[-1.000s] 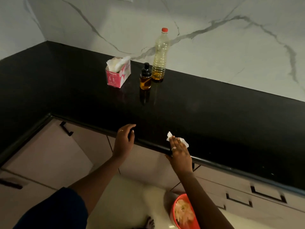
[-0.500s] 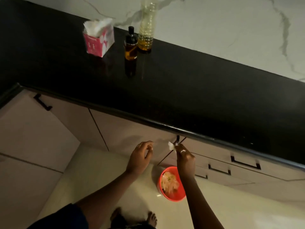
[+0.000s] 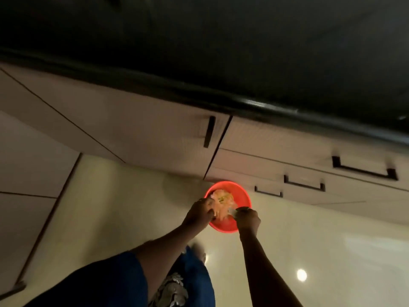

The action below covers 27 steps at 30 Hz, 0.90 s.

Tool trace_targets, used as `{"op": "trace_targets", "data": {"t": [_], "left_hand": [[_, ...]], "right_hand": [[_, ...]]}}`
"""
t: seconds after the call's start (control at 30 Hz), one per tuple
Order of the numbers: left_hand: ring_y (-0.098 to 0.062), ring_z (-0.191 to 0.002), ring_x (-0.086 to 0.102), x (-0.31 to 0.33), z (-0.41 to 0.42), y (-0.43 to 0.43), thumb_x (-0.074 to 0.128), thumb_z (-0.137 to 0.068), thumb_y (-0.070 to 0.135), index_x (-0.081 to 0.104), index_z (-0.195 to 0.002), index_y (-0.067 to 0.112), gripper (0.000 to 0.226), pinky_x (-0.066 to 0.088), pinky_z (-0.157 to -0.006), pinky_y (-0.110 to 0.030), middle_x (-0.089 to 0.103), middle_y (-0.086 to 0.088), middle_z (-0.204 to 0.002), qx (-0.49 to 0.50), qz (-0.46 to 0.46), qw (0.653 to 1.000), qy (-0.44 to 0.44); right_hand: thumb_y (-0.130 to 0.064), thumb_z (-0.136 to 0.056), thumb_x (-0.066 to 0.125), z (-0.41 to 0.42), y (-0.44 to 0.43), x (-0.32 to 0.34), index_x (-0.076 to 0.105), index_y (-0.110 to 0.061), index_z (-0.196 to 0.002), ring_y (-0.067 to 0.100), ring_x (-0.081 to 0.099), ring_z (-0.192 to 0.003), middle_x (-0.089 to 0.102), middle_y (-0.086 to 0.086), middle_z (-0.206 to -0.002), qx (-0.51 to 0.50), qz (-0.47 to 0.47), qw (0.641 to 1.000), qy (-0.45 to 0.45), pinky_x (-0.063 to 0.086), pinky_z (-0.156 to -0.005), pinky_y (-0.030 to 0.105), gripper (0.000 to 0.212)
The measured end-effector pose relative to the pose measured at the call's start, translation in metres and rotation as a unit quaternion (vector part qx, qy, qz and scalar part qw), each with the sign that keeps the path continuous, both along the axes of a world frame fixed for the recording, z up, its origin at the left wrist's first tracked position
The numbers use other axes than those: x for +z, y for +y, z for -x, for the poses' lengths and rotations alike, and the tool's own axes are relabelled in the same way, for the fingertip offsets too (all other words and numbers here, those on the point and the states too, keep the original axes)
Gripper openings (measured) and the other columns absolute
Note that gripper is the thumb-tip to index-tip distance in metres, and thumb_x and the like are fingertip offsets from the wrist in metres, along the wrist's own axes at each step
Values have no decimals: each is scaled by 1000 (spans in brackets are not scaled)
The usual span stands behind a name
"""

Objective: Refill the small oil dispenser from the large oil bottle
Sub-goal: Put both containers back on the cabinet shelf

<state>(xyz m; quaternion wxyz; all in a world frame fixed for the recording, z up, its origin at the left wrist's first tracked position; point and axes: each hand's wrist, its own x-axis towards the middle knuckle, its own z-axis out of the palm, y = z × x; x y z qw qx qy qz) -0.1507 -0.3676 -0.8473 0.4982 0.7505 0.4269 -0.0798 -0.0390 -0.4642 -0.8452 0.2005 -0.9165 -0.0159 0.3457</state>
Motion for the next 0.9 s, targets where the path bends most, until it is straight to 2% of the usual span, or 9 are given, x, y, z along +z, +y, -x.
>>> {"op": "trace_targets", "data": {"t": [0.07, 0.13, 0.23, 0.3, 0.43, 0.53, 0.63, 0.8, 0.9], "left_hand": [[-22, -117, 52, -20, 6, -9, 53, -89, 15, 51, -128, 7, 40, 41, -96, -26, 55, -12, -127, -15, 8, 1000, 10], [-20, -118, 51, -35, 14, -13, 53, -90, 17, 51, -127, 9, 38, 39, -94, -22, 55, -10, -127, -13, 12, 1000, 15], [-18, -119, 50, -52, 24, -14, 50, -92, 16, 51, -126, 11, 35, 38, -94, -22, 54, -8, -128, -13, 1, 1000, 21], [-18, -119, 49, -59, 28, -15, 49, -93, 16, 51, -126, 11, 33, 39, -96, -24, 55, -8, -127, -14, -4, 1000, 23], [-18, -118, 50, -60, 37, -16, 47, -93, 14, 52, -124, 10, 33, 39, -95, -24, 56, -8, -126, -11, -14, 999, 32], [-18, -119, 49, -44, 47, -15, 47, -93, 15, 51, -126, 10, 34, 40, -96, -26, 55, -7, -127, -10, -15, 999, 42], [-17, -120, 48, -19, 55, -12, 47, -93, 16, 50, -128, 10, 35, 41, -98, -28, 53, -6, -129, -2, -21, 999, 44], [-17, -121, 48, 35, 65, 2, 47, -94, 16, 49, -129, 10, 36, 39, -96, -24, 52, -6, -130, 22, -39, 999, 26], [-16, -121, 49, 72, 76, 14, 49, -93, 15, 49, -129, 11, 37, 39, -97, -22, 53, -4, -130, 29, -61, 998, 1]], "right_hand": [[-14, -90, 55, -6, -4, -30, 70, -7, -106, 37, 57, -109, 64, 22, -115, -4, 8, 1000, 5, 42, -89, 33, 23], [-8, -90, 50, -7, -6, -49, 68, -7, -111, 36, 56, -112, 62, 22, -119, -16, -26, 999, 21, 41, -89, 31, 27], [1, -85, 49, -9, -7, -69, 57, -9, -126, 34, 54, -115, 58, 17, -127, -17, -81, 996, 20, 38, -87, 27, 43], [3, -84, 45, -8, -11, -81, 52, -14, -132, 38, 54, -112, 58, 18, -127, -21, -74, 997, 3, 40, -88, 30, 51], [0, -89, 44, 8, -21, -85, 63, -10, -119, 37, 56, -109, 62, 20, -120, -71, -45, 996, -10, 41, -88, 31, 37], [-11, -89, 54, 26, -23, -68, 70, -4, -103, 36, 60, -100, 67, 22, -107, -61, -42, 997, -2, 41, -78, 29, 23], [-16, -86, 61, 48, -16, -33, 70, 0, -90, 33, 63, -87, 70, 20, -92, -68, -64, 996, -9, 29, -58, 23, 19], [-2, -76, 62, 89, 14, 40, 67, 6, -86, 36, 63, -77, 69, 24, -82, -23, -132, 991, -6, 45, -60, 36, 14], [2, -74, 58, 114, 35, 82, 66, 0, -95, 29, 64, -87, 70, 15, -98, 43, -156, 987, -14, 45, -67, 28, 23]]}}
